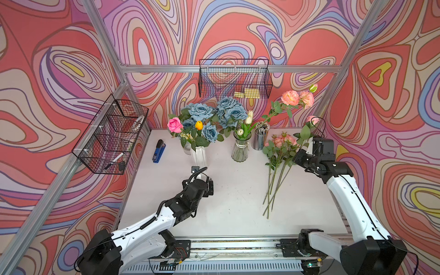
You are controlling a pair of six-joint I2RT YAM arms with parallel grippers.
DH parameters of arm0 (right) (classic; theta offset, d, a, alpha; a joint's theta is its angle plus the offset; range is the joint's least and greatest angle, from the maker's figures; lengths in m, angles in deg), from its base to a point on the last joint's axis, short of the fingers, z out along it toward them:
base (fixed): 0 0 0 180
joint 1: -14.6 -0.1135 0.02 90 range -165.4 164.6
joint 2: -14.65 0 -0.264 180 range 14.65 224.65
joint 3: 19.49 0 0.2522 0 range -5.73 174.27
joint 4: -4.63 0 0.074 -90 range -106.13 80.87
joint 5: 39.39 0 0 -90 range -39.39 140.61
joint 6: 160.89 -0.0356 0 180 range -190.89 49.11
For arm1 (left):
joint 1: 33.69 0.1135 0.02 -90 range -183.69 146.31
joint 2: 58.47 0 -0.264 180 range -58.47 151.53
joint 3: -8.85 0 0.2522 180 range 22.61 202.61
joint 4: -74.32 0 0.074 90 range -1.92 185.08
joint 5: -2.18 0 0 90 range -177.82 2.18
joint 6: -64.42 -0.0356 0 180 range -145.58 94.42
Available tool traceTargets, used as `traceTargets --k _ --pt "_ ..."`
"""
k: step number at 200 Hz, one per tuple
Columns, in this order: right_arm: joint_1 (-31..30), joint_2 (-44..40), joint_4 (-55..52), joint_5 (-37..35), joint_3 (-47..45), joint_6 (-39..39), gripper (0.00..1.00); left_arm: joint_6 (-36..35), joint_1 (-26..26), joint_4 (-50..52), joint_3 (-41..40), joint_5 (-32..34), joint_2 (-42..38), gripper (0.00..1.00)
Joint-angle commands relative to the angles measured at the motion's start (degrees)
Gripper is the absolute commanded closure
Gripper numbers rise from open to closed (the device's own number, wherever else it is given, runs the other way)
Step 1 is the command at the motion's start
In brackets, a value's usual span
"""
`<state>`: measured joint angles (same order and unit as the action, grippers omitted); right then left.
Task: Pick out pink flowers from the vase
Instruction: Place the flower at the center of the board.
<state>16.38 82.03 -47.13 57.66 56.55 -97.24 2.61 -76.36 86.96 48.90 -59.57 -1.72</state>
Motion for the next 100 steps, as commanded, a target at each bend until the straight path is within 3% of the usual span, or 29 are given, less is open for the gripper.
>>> traceTargets --k 1,42,100 --pt "0.4 1.8 5.4 7.8 -1.7 1.4 1.0 3.6 0.5 -1.6 -2.2 3.2 -1.0 0.0" --pt "0.3 8.0 6.5 12.7 -2.4 4.0 1.0 3.3 0.5 -2.6 -4.0 5.1 -2.9 0.0" --pt "0.4 15.7 8.1 13.5 -1.3 5.2 1.0 3.1 0.5 -1.2 -4.0 9.4 -5.5 0.0"
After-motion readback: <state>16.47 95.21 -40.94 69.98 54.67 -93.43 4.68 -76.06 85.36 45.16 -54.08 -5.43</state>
